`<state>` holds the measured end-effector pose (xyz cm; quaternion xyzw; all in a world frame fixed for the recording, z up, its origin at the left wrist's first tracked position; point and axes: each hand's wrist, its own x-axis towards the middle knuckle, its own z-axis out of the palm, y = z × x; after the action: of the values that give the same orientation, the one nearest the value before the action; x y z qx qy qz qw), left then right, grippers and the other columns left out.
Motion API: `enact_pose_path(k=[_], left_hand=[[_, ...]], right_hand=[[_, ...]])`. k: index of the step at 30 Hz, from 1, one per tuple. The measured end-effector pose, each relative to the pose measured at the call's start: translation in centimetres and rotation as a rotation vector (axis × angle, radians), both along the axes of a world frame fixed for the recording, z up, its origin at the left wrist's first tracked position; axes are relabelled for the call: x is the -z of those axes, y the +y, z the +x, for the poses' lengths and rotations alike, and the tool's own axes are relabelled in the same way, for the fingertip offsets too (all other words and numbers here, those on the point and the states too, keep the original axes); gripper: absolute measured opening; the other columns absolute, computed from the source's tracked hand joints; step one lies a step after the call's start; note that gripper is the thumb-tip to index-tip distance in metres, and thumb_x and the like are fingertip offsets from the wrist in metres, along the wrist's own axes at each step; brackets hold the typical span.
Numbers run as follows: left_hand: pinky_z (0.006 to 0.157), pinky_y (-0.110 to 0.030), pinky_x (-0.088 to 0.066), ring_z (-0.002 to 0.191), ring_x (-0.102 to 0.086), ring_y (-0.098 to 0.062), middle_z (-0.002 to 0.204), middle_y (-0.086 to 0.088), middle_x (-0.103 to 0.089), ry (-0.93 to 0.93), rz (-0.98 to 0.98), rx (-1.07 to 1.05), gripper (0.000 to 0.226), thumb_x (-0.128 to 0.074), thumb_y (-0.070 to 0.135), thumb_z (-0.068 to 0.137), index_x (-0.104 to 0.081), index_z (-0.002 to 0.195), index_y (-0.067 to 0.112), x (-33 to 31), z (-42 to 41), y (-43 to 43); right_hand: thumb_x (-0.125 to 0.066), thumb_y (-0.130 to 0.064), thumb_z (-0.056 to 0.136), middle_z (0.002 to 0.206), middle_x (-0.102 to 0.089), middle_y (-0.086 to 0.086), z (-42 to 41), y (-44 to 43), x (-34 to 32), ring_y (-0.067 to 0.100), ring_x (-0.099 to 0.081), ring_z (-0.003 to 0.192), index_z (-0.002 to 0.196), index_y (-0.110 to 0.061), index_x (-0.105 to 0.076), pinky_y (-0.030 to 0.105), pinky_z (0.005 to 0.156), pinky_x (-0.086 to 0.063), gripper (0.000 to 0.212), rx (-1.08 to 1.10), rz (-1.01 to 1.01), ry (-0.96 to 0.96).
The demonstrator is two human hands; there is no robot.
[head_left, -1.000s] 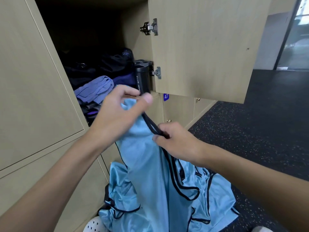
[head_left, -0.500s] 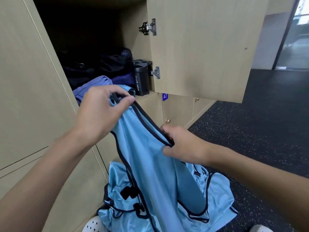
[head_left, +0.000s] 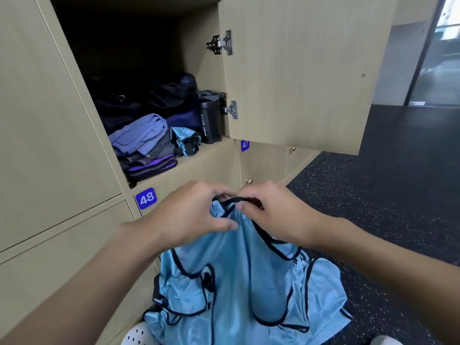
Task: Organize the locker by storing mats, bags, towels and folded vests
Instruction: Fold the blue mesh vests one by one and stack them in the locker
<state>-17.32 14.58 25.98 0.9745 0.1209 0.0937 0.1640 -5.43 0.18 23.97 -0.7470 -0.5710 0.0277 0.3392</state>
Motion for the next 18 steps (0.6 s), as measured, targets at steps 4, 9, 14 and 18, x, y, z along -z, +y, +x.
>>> enact_pose_path(k=[4, 9, 14, 18], left_hand=[[0.070, -0.036, -0.053, 0.072, -0.065, -0.010, 0.075, 0.010, -0.071, -0.107, 0.020, -0.033, 0.013, -0.073, 0.037, 0.085, -0.068, 0.073, 0.039, -0.5, 0.2, 0.6], [0.066, -0.014, -0.045, 0.073, -0.063, 0.003, 0.077, 0.016, -0.070, -0.392, -0.057, -0.048, 0.012, -0.071, 0.031, 0.086, -0.070, 0.075, 0.034, -2.4, -0.2, 1.1], [0.062, -0.011, -0.042, 0.071, -0.061, 0.000, 0.079, 0.015, -0.069, -0.490, -0.090, -0.102, 0.017, -0.071, 0.032, 0.088, -0.066, 0.072, 0.035, -3.3, -0.5, 1.5], [0.059, -0.006, -0.040, 0.065, -0.058, 0.006, 0.075, 0.016, -0.067, -0.512, -0.121, -0.088, 0.015, -0.072, 0.027, 0.088, -0.068, 0.075, 0.030, -3.5, -0.4, 1.0]], right_hand=[[-0.054, -0.013, 0.097, 0.059, -0.045, -0.006, 0.4, -0.2, 0.0, 0.001, -0.045, 0.054, 0.079, -0.004, -0.058, 0.015, 0.054, -0.035, 0.021, 0.031, -0.006, 0.029], [-0.071, -0.024, 0.084, 0.099, -0.064, -0.003, 0.8, -0.5, 1.5, 0.013, -0.063, 0.088, 0.115, -0.023, -0.055, 0.035, 0.083, -0.053, 0.035, 0.028, -0.168, 0.186], [-0.076, -0.042, 0.081, 0.108, -0.050, -0.008, 0.0, -0.3, 2.1, 0.006, -0.053, 0.092, 0.131, -0.029, -0.038, 0.020, 0.082, -0.045, 0.064, 0.038, -0.156, 0.293], [-0.076, -0.027, 0.083, 0.096, -0.056, 0.001, -0.6, 0.2, 2.3, 0.011, -0.051, 0.080, 0.114, -0.020, -0.041, 0.021, 0.069, -0.044, 0.047, 0.078, -0.067, 0.281]])
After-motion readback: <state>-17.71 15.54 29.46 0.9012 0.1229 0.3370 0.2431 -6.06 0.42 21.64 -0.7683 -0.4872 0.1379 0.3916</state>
